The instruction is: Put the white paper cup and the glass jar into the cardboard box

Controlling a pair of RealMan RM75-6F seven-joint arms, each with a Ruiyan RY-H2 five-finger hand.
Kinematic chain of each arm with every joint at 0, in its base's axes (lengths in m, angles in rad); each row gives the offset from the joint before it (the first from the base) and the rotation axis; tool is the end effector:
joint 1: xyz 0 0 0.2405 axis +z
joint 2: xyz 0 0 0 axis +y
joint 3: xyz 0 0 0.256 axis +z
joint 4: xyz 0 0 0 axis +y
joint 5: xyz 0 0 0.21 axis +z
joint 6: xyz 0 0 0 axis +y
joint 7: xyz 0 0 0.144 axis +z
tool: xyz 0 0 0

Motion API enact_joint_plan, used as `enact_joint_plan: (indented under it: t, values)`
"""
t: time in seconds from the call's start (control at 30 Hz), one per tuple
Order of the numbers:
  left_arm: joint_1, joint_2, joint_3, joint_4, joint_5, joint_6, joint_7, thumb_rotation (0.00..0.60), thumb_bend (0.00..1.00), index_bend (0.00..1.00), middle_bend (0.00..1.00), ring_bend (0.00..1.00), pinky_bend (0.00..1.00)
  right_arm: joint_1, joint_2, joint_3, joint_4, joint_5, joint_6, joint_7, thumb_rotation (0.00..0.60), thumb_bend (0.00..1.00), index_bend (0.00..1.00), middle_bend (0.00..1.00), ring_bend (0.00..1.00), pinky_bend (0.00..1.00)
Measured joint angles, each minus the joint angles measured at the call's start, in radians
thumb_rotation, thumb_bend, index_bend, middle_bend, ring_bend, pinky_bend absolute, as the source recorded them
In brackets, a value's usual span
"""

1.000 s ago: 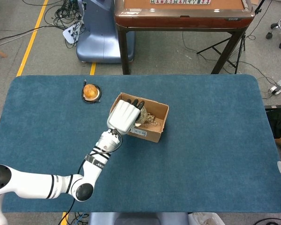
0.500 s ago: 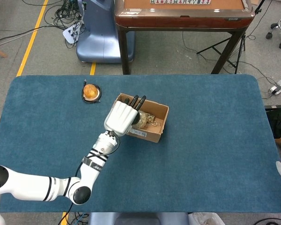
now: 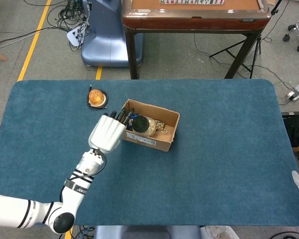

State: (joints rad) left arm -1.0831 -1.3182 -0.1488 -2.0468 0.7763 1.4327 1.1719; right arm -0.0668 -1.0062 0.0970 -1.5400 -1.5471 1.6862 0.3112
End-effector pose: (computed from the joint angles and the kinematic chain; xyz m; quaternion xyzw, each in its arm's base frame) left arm -0.0166 0.3215 0.0749 -0.7629 -0.1059 -0.3184 0.5526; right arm -0.3297 -0.1393 0.2317 0.5172 -0.3713 0.4692 0.6120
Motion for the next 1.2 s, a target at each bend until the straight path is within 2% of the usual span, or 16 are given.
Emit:
enact_joint_plan:
  t: [0.33,0.53,0.7,0.87,1.03,1.2]
  values:
    - [0.165,0.126,0.125,-0.108,0.135,0.088,-0.077,0.600,0.11,0.00,0.16,0.34,0.59,-0.009,-0.005,0.005,-0.005,0.007,0.020,-0.016,0.600,0.33,0.31,0.42,0.37,0.34]
    - [0.290,0.171,0.209,-0.114,0.244,0.115,-0.202,0.600,0.11,0.00,0.16,0.34,0.59,-0.009,-0.011,0.002,-0.009,0.000,0.022,-0.040,0.600,0.33,0.31,0.42,0.37,0.34]
    - [0.393,0.200,0.268,-0.070,0.374,0.135,-0.361,0.600,0.11,0.06,0.16,0.34,0.59,0.003,-0.015,-0.004,-0.018,-0.011,0.003,-0.073,0.600,0.33,0.31,0.42,0.37,0.34]
    - [0.495,0.239,0.314,0.022,0.507,0.157,-0.523,0.600,0.11,0.08,0.17,0.34,0.57,0.013,-0.023,-0.009,-0.032,-0.023,-0.010,-0.135,0.600,0.33,0.31,0.42,0.37,0.34]
    - [0.566,0.283,0.340,0.050,0.566,0.171,-0.641,0.600,0.11,0.09,0.18,0.34,0.54,0.024,-0.039,-0.012,-0.047,-0.035,-0.017,-0.209,0.600,0.33,0.31,0.42,0.37,0.34]
    - [0.681,0.290,0.351,0.107,0.626,0.228,-0.731,0.600,0.11,0.11,0.21,0.34,0.54,0.041,-0.049,-0.008,-0.057,-0.024,-0.046,-0.247,0.600,0.33,0.31,0.42,0.37,0.34]
